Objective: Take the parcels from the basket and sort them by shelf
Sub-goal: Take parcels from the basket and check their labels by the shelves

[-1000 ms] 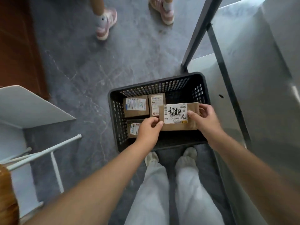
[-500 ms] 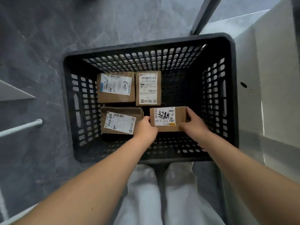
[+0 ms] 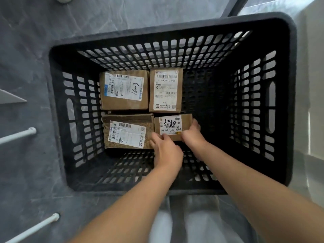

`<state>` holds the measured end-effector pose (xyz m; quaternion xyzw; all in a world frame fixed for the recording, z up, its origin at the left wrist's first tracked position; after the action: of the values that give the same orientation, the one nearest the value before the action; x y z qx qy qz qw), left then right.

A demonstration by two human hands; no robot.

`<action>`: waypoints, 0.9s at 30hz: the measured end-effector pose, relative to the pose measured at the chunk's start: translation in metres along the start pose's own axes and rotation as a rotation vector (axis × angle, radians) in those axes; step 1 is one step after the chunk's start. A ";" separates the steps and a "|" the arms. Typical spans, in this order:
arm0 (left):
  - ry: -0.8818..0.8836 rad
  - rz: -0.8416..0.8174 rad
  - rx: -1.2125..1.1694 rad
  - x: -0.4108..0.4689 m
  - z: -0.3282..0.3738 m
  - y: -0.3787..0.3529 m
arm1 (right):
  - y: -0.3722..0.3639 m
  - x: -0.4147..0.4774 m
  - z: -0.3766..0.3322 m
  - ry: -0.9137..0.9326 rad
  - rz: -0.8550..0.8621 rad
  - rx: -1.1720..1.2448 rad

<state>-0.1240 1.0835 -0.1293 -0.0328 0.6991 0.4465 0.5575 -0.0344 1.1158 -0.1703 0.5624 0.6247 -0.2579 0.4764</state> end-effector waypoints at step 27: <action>-0.666 0.498 -0.101 -0.261 0.131 0.428 | 0.145 -0.357 -0.381 0.809 0.290 -0.530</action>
<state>-0.1603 1.3086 0.3366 0.2560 0.4447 0.5874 0.6258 -0.0440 1.3135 0.3339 0.5581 0.7187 0.2169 0.3534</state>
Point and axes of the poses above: each hand's wrist, its own x-axis towards the middle knuckle, its own y-axis out of the back of the hand, z = x × y, the point moved 2 cm from there along x, towards the middle knuckle, and after that the axes turned 7 degrees about y, right-handed, at the moved point
